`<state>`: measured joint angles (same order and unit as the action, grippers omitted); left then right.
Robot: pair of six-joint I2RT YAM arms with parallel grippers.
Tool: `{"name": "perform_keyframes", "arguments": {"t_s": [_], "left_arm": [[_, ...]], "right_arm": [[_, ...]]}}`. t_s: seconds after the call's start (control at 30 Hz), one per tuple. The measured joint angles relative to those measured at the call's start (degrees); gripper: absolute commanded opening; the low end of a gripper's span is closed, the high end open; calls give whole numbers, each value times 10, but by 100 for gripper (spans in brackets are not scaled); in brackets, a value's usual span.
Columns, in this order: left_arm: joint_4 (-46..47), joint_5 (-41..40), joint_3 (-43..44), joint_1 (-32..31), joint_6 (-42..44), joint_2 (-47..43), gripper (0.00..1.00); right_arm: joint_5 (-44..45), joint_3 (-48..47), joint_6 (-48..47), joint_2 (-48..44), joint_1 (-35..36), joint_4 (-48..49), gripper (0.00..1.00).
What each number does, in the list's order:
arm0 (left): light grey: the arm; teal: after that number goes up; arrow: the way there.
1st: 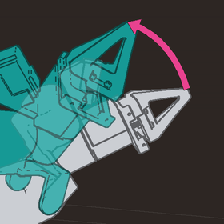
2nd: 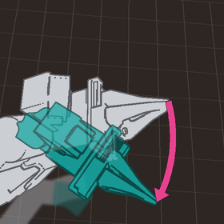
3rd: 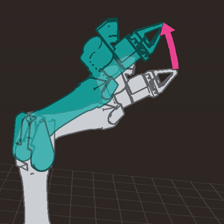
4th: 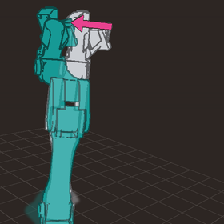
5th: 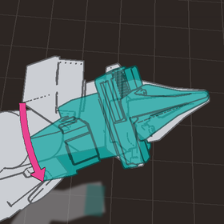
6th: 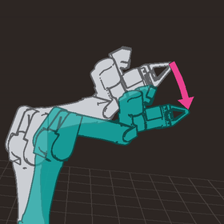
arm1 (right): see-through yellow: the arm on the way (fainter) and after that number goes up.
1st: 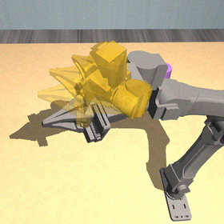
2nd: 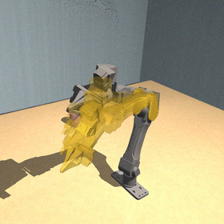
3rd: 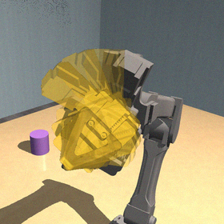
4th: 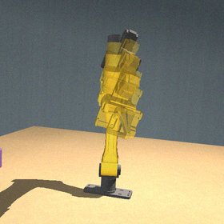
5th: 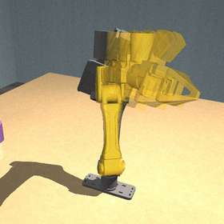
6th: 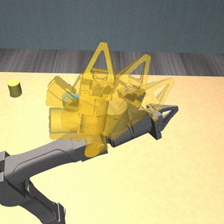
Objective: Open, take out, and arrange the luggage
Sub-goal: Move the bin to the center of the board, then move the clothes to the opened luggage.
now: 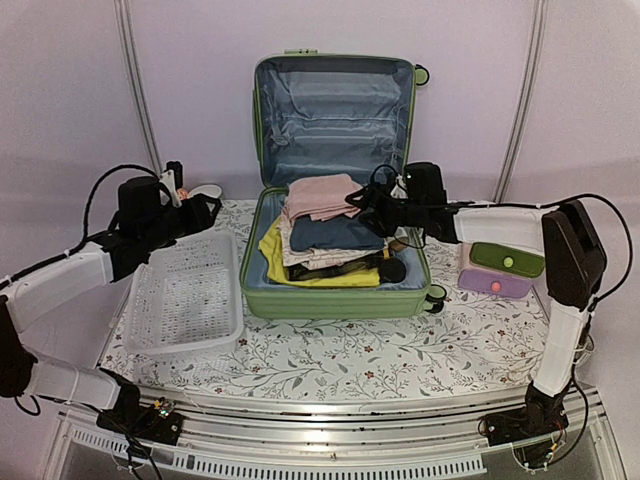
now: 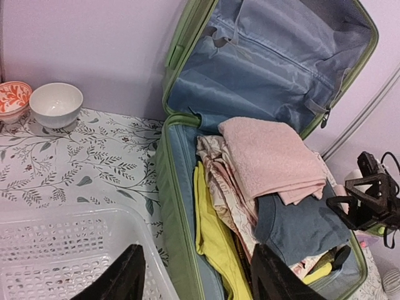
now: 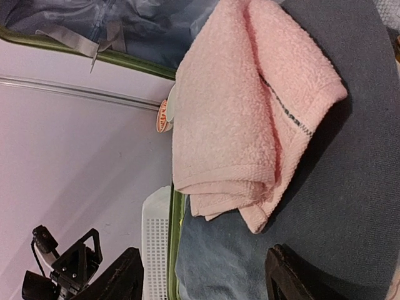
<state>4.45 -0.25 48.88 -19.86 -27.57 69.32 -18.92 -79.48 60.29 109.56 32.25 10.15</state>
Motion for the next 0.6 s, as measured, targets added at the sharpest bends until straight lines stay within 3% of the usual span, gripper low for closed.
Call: {"name": "perform_keyframes", "arguments": {"t_s": [0.6], "left_arm": [[-27, 0, -7, -5, 2, -52, 61]], "right_arm": [[115, -86, 144, 63, 29, -26, 67]]}}
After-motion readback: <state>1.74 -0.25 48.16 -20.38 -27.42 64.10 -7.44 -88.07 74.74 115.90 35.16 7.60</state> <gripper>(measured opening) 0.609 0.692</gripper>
